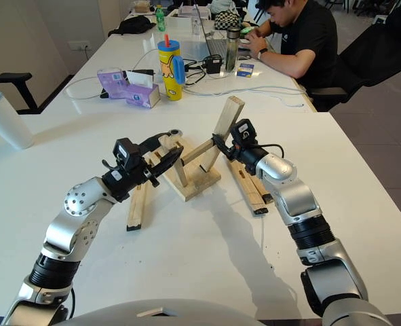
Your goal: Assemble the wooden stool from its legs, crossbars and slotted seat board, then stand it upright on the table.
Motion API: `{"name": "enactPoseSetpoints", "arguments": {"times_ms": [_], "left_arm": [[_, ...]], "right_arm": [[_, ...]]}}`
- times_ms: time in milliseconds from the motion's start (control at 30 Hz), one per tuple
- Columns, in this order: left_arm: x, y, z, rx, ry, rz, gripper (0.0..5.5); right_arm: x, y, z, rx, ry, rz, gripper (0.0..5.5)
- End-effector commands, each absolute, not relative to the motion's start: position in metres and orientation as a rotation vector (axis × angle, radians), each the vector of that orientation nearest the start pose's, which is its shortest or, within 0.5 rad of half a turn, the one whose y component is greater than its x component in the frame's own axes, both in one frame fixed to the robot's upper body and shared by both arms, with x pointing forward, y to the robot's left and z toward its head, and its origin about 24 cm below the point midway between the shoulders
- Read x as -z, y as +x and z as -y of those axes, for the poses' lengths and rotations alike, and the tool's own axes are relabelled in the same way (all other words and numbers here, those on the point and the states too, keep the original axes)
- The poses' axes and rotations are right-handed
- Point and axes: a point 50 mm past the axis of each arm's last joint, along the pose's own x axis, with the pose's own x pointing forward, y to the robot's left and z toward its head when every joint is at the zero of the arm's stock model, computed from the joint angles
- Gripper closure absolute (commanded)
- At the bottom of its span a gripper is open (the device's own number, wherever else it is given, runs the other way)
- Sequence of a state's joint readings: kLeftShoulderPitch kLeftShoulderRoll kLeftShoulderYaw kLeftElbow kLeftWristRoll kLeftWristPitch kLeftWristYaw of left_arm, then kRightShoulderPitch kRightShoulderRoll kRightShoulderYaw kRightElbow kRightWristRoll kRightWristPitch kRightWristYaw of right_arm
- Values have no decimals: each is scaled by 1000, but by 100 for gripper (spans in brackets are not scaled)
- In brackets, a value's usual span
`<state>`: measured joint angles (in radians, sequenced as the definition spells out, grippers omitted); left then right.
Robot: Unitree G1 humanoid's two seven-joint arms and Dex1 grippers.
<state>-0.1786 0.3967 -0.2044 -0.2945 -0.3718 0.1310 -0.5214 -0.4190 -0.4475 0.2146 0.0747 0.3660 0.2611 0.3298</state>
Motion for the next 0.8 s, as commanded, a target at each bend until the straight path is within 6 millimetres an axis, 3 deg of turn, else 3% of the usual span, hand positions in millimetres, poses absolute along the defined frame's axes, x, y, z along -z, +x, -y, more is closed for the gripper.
{"name": "enactPoseSetpoints", "arguments": {"times_ms": [33, 100, 267, 533, 800], "left_arm": [[-81, 253, -126, 838, 92, -99, 342], [-84, 253, -127, 837, 69, -93, 342], [-87, 257, -131, 824, 71, -84, 342], [-92, 259, -134, 828, 103, -64, 342], [-94, 260, -133, 835, 112, -57, 342]], "right_arm": [[-85, 310, 142, -590, 66, -183, 279], [-92, 312, 146, -572, 129, -152, 279], [-113, 318, 151, -548, 179, -65, 198], [-157, 329, 166, -508, 243, 115, 195], [-210, 334, 164, -535, 288, 271, 321]]}}
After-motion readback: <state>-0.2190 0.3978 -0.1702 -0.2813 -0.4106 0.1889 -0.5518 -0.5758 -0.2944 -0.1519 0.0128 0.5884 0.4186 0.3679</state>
